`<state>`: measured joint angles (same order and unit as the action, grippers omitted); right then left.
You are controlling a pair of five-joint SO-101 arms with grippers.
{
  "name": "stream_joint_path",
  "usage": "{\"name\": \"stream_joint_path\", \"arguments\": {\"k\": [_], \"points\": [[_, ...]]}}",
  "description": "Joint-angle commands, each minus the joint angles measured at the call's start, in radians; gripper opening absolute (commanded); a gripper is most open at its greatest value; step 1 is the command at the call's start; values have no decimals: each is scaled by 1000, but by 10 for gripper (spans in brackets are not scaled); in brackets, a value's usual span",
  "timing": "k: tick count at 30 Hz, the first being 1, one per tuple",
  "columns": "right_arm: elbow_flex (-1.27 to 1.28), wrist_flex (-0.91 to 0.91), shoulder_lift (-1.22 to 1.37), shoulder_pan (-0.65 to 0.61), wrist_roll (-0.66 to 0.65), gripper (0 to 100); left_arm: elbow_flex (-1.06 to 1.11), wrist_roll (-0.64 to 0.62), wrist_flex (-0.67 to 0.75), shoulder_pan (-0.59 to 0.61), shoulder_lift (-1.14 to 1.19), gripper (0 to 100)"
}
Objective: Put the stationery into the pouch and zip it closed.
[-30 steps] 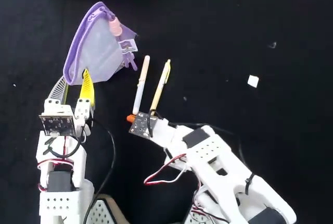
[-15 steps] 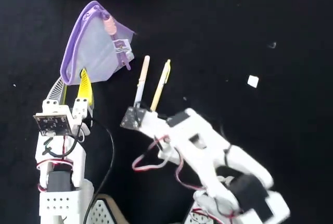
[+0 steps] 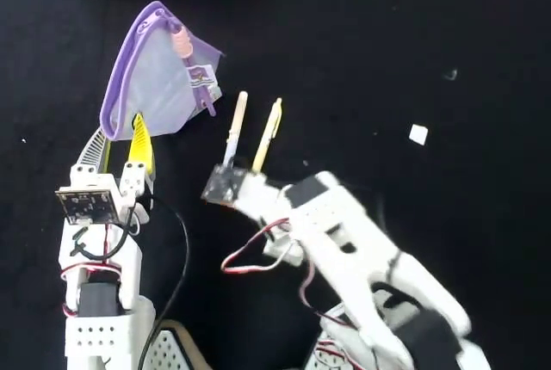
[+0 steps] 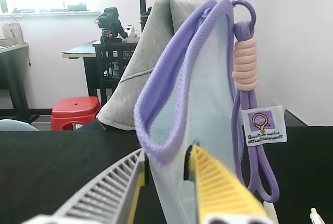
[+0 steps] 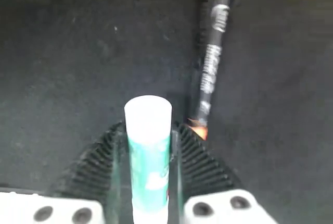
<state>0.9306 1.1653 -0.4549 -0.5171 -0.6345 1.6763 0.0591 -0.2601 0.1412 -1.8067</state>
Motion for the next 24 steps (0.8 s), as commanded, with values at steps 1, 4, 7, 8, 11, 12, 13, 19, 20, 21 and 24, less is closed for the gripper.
{"name": "stream_joint_path", "arguments": {"k": [1,4,7,8,11,12,13,19,20,21,24], "points": [[-120,110,-191,66,-9,11,24,-9,-14,4,14,116],[-193,155,-291,110,-9,11,24,-6,-14,-18,12,116],[-262,157,-337,149,-8,11,22,-5,-14,-35,12,116],[-288,153,-340,158,-5,11,21,-5,-14,-39,12,116],[-387,152,-340,163,2,11,19,-3,-14,-58,12,116],[-427,146,-340,160,17,11,19,-3,-14,-65,12,116],[-467,130,-340,160,43,11,19,-3,-14,-73,12,116],[-621,-34,-306,132,236,11,22,-2,-14,-104,12,116],[-633,-60,-289,121,265,11,22,-2,-14,-113,12,116],[-645,-86,-269,110,293,11,21,-2,-14,-122,12,116],[-682,-153,-232,95,356,11,19,-2,-12,-154,12,116]]}}
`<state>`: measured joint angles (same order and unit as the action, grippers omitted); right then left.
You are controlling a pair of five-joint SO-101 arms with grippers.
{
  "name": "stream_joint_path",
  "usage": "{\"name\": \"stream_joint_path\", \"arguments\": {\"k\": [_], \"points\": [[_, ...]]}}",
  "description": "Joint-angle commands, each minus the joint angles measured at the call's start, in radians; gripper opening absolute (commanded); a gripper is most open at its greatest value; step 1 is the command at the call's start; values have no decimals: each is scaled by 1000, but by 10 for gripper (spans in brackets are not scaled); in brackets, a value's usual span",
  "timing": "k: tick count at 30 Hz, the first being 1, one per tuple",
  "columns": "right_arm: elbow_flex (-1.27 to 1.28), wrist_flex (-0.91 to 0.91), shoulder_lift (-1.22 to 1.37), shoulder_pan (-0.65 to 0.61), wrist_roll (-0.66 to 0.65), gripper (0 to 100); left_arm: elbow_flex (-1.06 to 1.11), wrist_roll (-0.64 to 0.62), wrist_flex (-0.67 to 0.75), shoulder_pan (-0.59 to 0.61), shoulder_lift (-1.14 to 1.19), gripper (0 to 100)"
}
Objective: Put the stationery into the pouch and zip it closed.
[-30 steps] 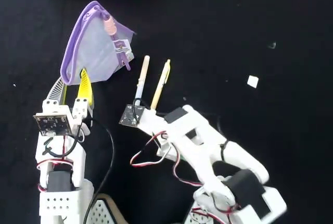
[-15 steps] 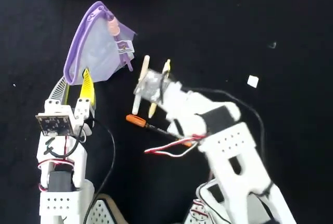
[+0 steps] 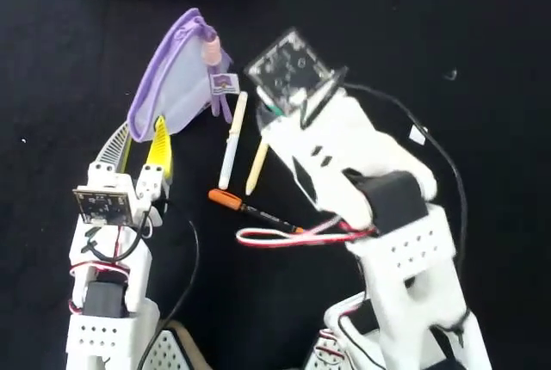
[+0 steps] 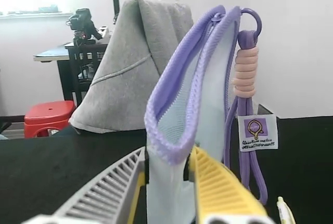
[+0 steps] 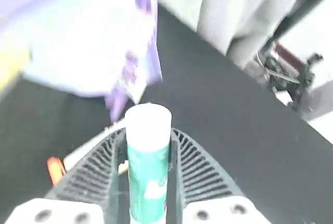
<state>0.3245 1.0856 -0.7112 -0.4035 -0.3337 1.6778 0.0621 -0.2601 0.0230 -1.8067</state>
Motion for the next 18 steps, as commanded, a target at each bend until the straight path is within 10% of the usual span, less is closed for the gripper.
{"name": "stream_joint_path", "arguments": {"k": [1,11,18], "points": [[-91,-91,27,-21,66,11,18,-5,-12,-53,12,117],[-127,-164,-79,-132,196,11,4,86,-15,-217,14,117],[272,-529,-243,-239,196,11,1,86,-15,-226,14,117]]}}
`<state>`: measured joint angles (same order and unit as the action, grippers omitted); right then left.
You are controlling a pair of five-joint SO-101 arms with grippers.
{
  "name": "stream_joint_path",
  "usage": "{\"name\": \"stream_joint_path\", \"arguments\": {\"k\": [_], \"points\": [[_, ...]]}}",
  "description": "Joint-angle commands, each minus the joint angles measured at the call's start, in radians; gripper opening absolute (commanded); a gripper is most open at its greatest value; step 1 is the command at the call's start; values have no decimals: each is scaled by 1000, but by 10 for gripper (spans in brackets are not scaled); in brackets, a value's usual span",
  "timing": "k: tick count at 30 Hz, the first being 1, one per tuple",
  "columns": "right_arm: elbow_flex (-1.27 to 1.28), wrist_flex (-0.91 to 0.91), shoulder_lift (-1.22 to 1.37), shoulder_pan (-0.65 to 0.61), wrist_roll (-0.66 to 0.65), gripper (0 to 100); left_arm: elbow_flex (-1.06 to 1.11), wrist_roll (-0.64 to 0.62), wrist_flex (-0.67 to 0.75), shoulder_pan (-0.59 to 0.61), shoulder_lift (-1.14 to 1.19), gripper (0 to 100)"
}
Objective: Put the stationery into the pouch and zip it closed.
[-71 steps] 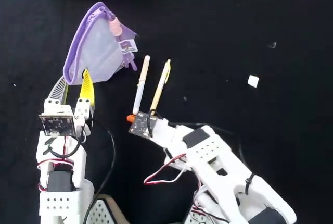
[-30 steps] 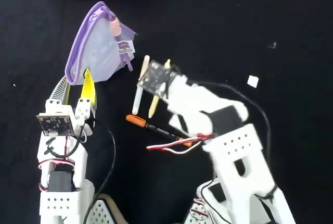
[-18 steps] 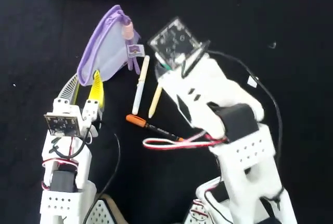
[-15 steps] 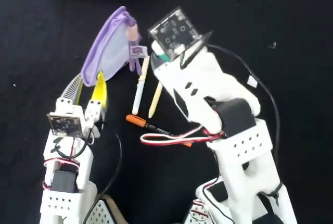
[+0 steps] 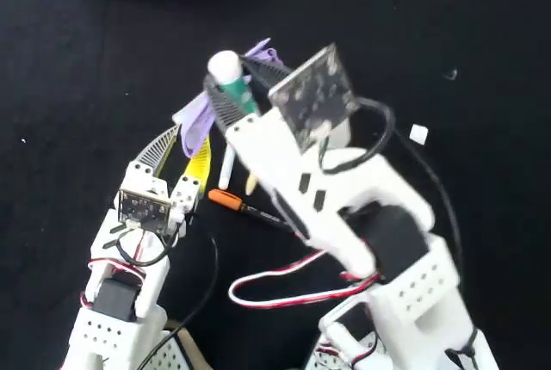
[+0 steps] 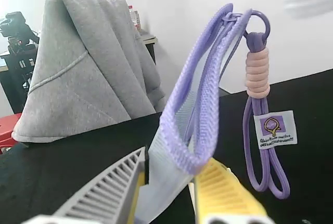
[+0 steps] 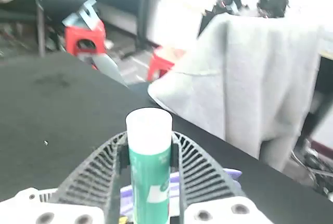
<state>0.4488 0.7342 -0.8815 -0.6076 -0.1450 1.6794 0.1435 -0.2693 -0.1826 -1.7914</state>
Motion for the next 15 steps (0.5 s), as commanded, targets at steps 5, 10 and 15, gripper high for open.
{"name": "stream_joint_path", "arguments": {"k": [5,10,15], "points": [[351,-328,-211,-97,8,11,-1,5,0,-21,-2,117],[355,-330,-257,-123,8,11,-15,2,-5,-21,-2,135],[360,-368,-216,-123,8,11,-13,-84,-5,-13,-2,215]]}}
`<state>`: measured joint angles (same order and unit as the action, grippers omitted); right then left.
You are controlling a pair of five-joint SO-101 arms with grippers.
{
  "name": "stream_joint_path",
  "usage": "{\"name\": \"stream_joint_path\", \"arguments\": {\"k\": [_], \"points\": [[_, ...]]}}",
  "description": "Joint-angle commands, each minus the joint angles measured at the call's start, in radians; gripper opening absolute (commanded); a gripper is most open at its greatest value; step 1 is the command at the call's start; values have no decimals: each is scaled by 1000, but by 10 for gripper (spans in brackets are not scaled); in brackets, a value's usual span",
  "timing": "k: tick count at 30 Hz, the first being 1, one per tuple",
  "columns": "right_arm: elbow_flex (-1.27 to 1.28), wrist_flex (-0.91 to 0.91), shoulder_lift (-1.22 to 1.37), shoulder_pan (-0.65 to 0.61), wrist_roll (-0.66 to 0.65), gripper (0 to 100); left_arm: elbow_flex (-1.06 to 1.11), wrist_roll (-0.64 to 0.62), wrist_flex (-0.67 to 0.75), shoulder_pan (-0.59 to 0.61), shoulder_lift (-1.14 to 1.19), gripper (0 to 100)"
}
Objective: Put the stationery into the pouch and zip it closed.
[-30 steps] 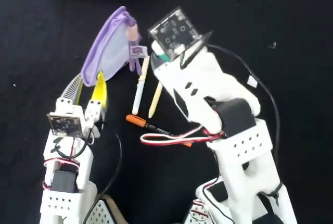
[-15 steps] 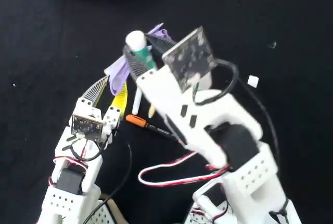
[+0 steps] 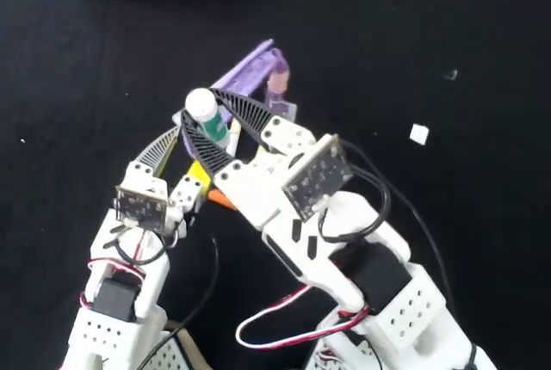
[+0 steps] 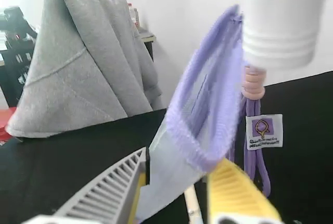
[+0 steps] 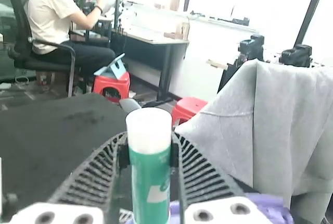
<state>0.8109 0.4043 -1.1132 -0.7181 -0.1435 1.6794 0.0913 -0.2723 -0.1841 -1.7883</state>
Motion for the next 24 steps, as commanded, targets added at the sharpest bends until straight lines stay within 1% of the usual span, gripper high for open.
{"name": "stream_joint_path", "arguments": {"k": [1,5,8,10,14,19,21,24], "points": [[-4,-46,24,-14,6,11,-13,-31,-3,-12,-5,209],[31,-94,48,-34,6,11,-13,-21,-3,-15,-5,194],[90,-158,61,-34,6,11,-12,-23,-3,-12,-5,191],[105,-166,51,-28,6,11,1,-21,-3,-10,-5,191],[110,-110,16,-20,2,11,5,-21,0,-16,-5,191],[110,12,-108,55,6,11,12,-21,-2,-5,-5,191],[110,83,-179,77,6,11,15,-26,-3,30,-5,191],[105,150,-249,87,6,11,15,-29,-3,128,-5,191]]}}
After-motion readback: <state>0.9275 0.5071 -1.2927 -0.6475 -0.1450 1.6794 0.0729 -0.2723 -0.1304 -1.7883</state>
